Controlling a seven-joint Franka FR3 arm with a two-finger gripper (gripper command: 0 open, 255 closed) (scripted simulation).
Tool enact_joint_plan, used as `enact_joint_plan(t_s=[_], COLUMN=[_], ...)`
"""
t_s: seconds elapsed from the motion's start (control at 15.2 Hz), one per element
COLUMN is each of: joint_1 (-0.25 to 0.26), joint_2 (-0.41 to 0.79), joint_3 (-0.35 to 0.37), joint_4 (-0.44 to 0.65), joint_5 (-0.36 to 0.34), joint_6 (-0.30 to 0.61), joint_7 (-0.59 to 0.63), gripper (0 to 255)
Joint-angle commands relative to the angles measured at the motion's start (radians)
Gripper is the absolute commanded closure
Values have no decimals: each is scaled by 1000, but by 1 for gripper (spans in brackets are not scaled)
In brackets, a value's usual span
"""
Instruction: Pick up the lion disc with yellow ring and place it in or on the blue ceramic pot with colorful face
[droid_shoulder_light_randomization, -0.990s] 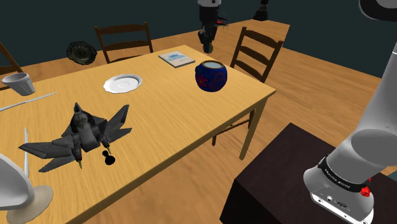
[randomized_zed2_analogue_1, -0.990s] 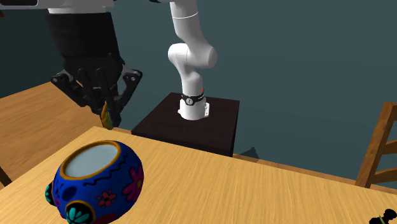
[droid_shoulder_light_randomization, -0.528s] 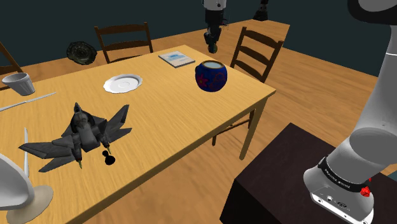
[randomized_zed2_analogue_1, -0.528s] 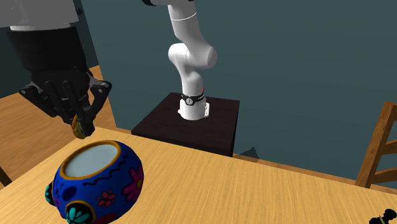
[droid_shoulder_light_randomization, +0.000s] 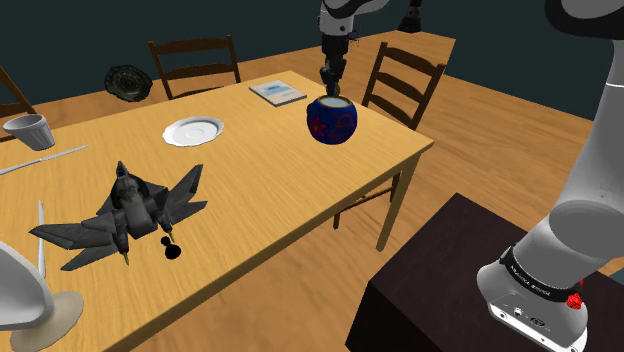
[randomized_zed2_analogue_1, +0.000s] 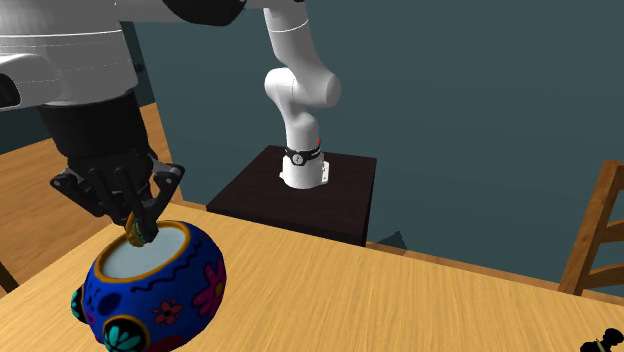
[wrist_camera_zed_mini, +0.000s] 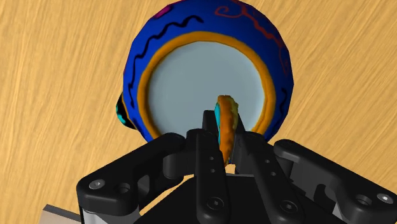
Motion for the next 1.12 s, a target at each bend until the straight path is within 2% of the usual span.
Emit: enact_joint_plan(t_s=[0.0,0.53,0.59,0.92,1.06], joint_1=[-2,-2,-2,-2,1], joint_2=[1,1,1,1,-4], joint_3=[-1,-1,-1,-1,1], joint_4=[-24,-24,-24,-24,37], joint_5=[-1,-1,-1,-1,2], joint_6=[25,25,25,25,-40], joint_7=[0,0,0,0,-3], gripper=[255,255,0,0,0])
